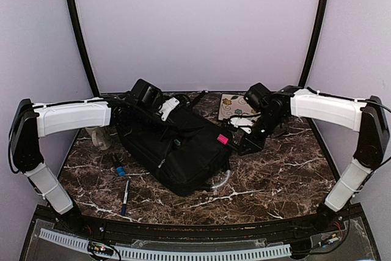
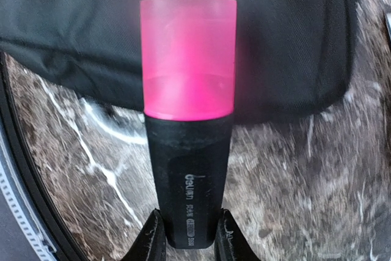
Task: Pack the student bag
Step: Place the pen in the second largest pocket of the bag.
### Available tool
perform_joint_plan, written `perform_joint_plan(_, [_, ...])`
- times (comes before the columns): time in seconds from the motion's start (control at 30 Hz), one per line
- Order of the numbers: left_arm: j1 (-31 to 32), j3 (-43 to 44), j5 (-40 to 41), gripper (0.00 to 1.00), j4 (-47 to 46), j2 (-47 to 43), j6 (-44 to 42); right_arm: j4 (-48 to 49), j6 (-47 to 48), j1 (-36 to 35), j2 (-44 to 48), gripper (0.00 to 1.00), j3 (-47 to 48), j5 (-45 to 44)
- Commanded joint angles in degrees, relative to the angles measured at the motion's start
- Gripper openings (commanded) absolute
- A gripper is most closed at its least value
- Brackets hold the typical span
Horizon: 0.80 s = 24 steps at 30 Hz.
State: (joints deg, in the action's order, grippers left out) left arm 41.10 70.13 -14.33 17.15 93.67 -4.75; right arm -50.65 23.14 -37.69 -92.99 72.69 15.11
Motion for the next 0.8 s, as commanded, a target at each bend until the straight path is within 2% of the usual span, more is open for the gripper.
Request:
perform_joint_plan(0.0, [0.90,1.44,-2.02,0.00,-0.51,-3.27,-0.69,-0.14,-3.00,-3.75,-4.76,0.14,6.63,3.34])
perform_joint_plan(0.33, [0.16,1.41,-2.41,0.00,-0.89,-4.40,-0.48,-3.07,-5.41,-10.43,-18.49,0.15,23.24,-0.56])
perform_joint_plan(0.53, [0.09,0.83,-2.33,0.00,-1.79,-5.44,-0.17,-5.21,-10.83,-10.70,-26.14,0.15,33.54,2.44])
perform_joint_plan(0.77, [0.12,-0.35,-2.83,0.00,-3.61,-5.10,0.65,-3.48,-15.41,-10.65,-31.36,0.16,39.14,7.02])
